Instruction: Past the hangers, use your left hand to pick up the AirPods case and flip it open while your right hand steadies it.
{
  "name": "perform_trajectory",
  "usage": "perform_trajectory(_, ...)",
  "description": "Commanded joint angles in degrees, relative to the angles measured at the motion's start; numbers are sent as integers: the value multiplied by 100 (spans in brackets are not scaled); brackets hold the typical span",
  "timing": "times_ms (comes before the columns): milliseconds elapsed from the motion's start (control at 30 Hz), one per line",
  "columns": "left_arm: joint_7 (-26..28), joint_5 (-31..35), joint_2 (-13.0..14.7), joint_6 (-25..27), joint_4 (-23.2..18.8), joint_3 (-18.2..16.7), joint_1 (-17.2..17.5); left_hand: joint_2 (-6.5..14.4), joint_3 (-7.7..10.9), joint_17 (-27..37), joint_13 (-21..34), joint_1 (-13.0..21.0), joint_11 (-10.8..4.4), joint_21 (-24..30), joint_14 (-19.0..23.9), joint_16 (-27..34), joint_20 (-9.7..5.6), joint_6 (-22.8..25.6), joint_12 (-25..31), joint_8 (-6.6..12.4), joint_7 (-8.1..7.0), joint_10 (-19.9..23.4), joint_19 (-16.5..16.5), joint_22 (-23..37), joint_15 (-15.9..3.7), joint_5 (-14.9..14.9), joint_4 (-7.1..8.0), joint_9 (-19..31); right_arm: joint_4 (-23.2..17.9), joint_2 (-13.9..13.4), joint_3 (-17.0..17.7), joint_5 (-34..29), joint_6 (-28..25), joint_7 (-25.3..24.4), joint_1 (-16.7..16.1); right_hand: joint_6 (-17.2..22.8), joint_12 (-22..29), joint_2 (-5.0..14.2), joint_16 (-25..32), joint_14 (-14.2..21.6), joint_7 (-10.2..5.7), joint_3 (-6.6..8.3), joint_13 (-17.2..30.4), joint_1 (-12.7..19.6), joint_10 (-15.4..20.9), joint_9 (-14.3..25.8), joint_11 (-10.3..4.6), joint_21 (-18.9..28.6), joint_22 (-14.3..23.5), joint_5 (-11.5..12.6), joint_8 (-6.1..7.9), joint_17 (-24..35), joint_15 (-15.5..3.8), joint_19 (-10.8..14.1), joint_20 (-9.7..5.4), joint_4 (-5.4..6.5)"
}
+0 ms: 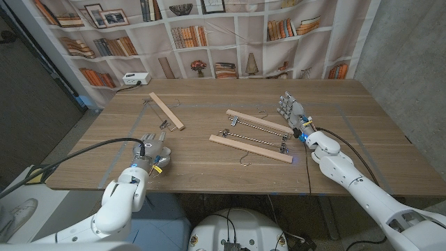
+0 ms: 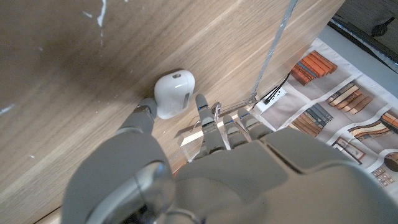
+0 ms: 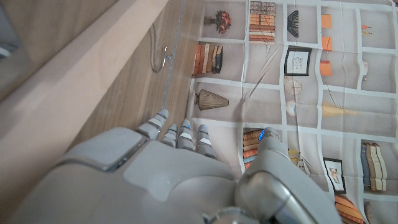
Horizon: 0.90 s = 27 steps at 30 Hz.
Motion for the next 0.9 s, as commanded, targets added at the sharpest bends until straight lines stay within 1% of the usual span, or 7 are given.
perform_trajectory(33,-45,-45,-16,23,38,145,-114,46,35,1,-8,15,-12,11,24,21,10,43,34,29,21,60,41,3,-27,29,-3,8,55,3,8,18,2,41,17,7,12,32,5,-30,-39,6,3,14,7,27,-16,-10,7,-15,15,13,-15,-9,7,14)
perform_trajectory(167,-95,2,-24,46,56,213,-157,63,53,0,-20,35,-35,10,46,28,5,78,48,35,18,100,45,2,-47,32,-10,7,112,24,4,31,5,71,39,10,9,35,5,-28,-35,6,3,14,1,27,-16,-10,7,-15,16,13,-12,-10,7,15)
perform_trajectory(400,-145,86,-41,86,73,281,-202,85,124,-4,-68,140,-186,7,119,42,-17,183,125,47,9,366,64,-2,-132,39,-54,3,212,66,-3,34,32,99,76,11,9,40,5,-28,-33,6,3,12,0,27,-11,-9,7,-15,16,13,-10,-9,9,17)
perform_trajectory(600,-96,128,-70,53,119,320,-223,72,155,-6,-91,203,-213,9,185,57,-34,250,146,58,3,471,85,-5,-166,36,-77,3,283,88,1,49,46,137,99,13,11,45,5,-31,-37,4,3,8,4,27,-16,-9,7,-15,15,14,-9,-10,10,21)
perform_trajectory(633,-59,102,-79,33,128,311,-217,66,170,-7,-100,234,-254,14,205,60,-33,292,156,70,1,515,104,-7,-183,33,-88,3,287,88,3,48,42,127,100,12,11,47,5,-30,-37,4,3,7,5,27,-17,-8,7,-15,15,14,-9,-9,7,22)
perform_trajectory(800,-71,242,-131,26,185,396,-274,46,220,-8,-129,347,-343,19,301,76,-43,356,183,72,-10,667,153,-10,-255,26,-112,3,316,93,33,87,65,162,95,16,10,53,5,-32,-41,3,3,4,3,27,-23,-8,7,-15,16,15,-17,-9,11,26)
perform_trajectory(900,-16,278,-177,2,219,411,-283,39,297,-7,-137,531,-440,14,386,86,-47,392,218,70,-26,812,179,-13,-307,26,-147,5,331,100,47,112,74,180,89,22,11,56,7,-28,-42,3,3,2,5,27,-22,-7,7,-16,18,15,-15,-9,8,28)
